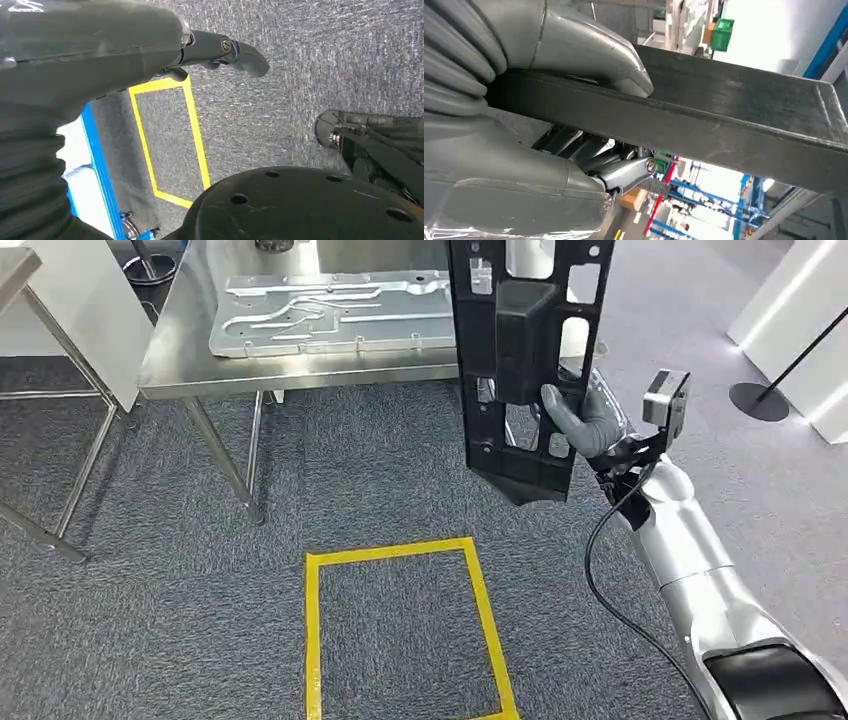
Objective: Take the parts from the cabinet and place them on the table.
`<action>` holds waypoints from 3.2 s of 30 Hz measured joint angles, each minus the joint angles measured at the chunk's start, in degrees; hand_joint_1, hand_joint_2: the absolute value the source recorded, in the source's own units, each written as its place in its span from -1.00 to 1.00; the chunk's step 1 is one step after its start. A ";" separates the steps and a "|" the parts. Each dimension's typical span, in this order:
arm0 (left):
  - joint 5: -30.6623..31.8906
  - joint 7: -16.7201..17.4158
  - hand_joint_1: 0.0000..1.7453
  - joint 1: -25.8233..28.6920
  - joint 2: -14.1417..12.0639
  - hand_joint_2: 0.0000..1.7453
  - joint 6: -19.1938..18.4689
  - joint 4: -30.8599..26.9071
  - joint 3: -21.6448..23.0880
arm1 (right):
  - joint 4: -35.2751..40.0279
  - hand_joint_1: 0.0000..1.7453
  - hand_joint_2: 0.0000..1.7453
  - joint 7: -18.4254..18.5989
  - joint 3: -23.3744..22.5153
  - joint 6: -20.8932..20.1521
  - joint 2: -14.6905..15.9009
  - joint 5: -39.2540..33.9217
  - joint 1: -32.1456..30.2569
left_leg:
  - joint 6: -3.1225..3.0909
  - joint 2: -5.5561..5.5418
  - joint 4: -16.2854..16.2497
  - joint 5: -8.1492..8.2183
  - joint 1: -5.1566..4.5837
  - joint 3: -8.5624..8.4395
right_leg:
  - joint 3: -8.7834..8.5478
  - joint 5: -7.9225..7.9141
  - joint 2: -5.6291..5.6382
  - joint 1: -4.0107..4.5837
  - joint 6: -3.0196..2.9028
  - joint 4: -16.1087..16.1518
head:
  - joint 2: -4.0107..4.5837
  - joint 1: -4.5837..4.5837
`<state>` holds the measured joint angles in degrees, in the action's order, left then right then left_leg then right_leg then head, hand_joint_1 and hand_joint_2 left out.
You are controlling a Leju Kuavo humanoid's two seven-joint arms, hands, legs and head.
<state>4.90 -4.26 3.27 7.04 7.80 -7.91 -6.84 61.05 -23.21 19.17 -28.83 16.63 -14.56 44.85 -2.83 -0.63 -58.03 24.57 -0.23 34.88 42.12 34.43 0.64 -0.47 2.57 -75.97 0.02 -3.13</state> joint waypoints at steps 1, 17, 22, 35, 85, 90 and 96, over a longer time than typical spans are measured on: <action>0.00 0.00 -1.00 -0.01 0.00 1.00 0.00 0.00 0.00 | -0.17 1.00 1.00 0.04 0.13 -0.02 0.02 0.02 -0.01 | -0.01 0.01 -0.06 0.21 -0.02 -0.16 | 0.27 -1.35 -0.01 0.00 -0.06 0.52 | 0.00 0.00; 0.26 0.13 -1.00 -0.50 -0.13 1.00 -0.15 0.00 0.00 | -0.63 1.00 1.00 -0.28 0.26 -0.39 2.03 -0.85 0.44 | 3.54 -0.16 -16.34 4.87 -0.12 8.31 | -10.03 -8.08 0.27 -0.06 -3.04 19.16 | 0.00 -0.04; 0.44 0.31 -1.00 -0.19 -0.15 1.00 -0.18 0.00 0.00 | -0.55 1.00 1.00 -0.18 0.20 -0.46 2.97 -1.29 0.61 | 1.70 -0.27 -0.61 -1.16 -0.20 1.32 | -11.40 -6.23 0.85 0.29 -1.89 19.16 | 0.00 -0.04; 0.26 0.29 -1.00 0.11 0.00 1.00 -0.48 0.00 0.00 | -0.41 1.00 1.00 -0.02 0.50 -0.11 3.45 -1.40 0.13 | 0.25 -0.45 0.13 2.91 -0.10 -3.68 | -5.35 -12.19 -0.19 0.13 -0.61 16.55 | 0.00 -0.02; 0.44 0.50 -1.00 -0.47 -0.11 1.00 -0.61 0.02 -0.02 | -0.48 1.00 1.00 -1.62 0.66 0.85 3.08 -1.49 -2.05 | 0.30 -0.85 1.15 -4.68 -1.43 3.35 | -16.39 -4.01 0.39 0.85 -2.18 19.25 | 0.00 0.02; 0.44 0.57 -1.00 -0.26 0.11 1.00 -0.61 0.02 -0.02 | -0.57 1.00 1.00 -1.79 0.59 0.85 3.10 -1.55 -1.78 | -0.47 -0.73 1.80 -2.67 -0.86 0.29 | -7.25 -1.76 0.00 0.36 -0.67 4.73 | 0.00 0.02; 0.44 0.57 -1.00 0.07 0.13 1.00 -0.61 0.02 -0.02 | -0.89 1.00 1.00 -1.79 0.61 0.81 3.17 -1.53 -2.20 | 0.08 -1.06 1.61 1.73 -0.86 -4.93 | -4.37 -6.29 -0.31 -0.26 -0.21 14.77 | 0.00 0.02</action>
<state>5.33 -3.69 3.34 7.17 7.19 -7.89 -6.86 60.15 -25.00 19.78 -28.02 19.80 -16.09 42.65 -2.75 -1.68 -56.42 26.30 -1.09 29.95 37.75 28.14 0.33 -0.73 2.36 -61.20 0.02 -3.10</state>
